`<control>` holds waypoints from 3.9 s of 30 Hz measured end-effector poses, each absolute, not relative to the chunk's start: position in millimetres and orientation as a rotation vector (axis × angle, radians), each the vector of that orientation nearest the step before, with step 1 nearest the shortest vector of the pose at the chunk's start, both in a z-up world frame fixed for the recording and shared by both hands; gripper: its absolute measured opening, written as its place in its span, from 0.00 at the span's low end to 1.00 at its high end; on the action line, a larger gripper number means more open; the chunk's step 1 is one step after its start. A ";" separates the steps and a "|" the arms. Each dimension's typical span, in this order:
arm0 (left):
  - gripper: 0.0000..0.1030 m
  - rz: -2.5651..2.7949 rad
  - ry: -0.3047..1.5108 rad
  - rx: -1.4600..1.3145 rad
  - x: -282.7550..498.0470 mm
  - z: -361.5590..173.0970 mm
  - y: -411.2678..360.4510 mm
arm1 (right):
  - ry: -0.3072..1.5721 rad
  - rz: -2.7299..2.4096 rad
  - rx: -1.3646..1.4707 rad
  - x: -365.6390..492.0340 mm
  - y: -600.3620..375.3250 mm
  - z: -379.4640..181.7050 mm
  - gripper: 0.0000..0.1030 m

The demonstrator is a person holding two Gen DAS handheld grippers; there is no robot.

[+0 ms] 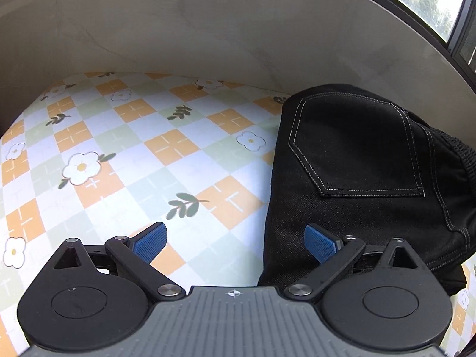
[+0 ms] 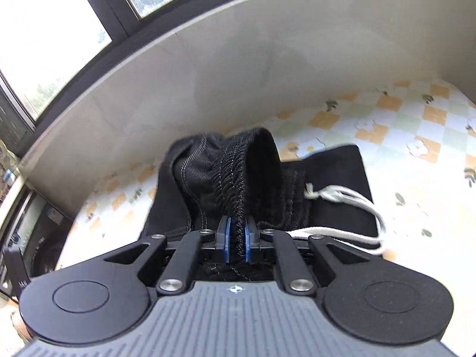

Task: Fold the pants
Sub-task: 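Close the right gripper on the waistband edge of the folded pants, then slide the left gripper under the pocket side while the right gripper holds the waistband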

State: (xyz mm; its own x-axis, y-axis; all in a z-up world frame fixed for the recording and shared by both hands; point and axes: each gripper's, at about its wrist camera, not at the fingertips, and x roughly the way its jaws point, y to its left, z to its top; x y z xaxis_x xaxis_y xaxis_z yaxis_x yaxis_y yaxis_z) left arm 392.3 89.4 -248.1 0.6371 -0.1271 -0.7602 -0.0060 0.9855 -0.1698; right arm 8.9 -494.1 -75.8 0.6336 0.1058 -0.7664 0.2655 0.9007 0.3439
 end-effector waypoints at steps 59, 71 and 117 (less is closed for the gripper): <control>1.00 -0.068 0.988 -0.089 381.4 -278.6 38.4 | 0.852 -0.099 0.441 42.2 -551.2 -102.8 0.68; 1.00 -0.010 1.002 -0.171 387.4 -271.2 50.1 | 0.905 -0.072 0.425 0.1 -502.9 -119.2 0.34; 1.00 -0.196 0.988 -0.107 469.0 -275.5 10.3 | 0.914 -0.169 0.465 37.5 -562.7 -160.1 1.00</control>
State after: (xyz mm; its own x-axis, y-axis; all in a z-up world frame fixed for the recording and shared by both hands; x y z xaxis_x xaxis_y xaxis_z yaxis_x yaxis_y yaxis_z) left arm 469.0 10.3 -275.5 0.5349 -0.2122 -0.8178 0.1155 0.9772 -0.1780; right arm 37.5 -562.7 -160.1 0.6056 0.0534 -0.7940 0.3345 0.8882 0.3149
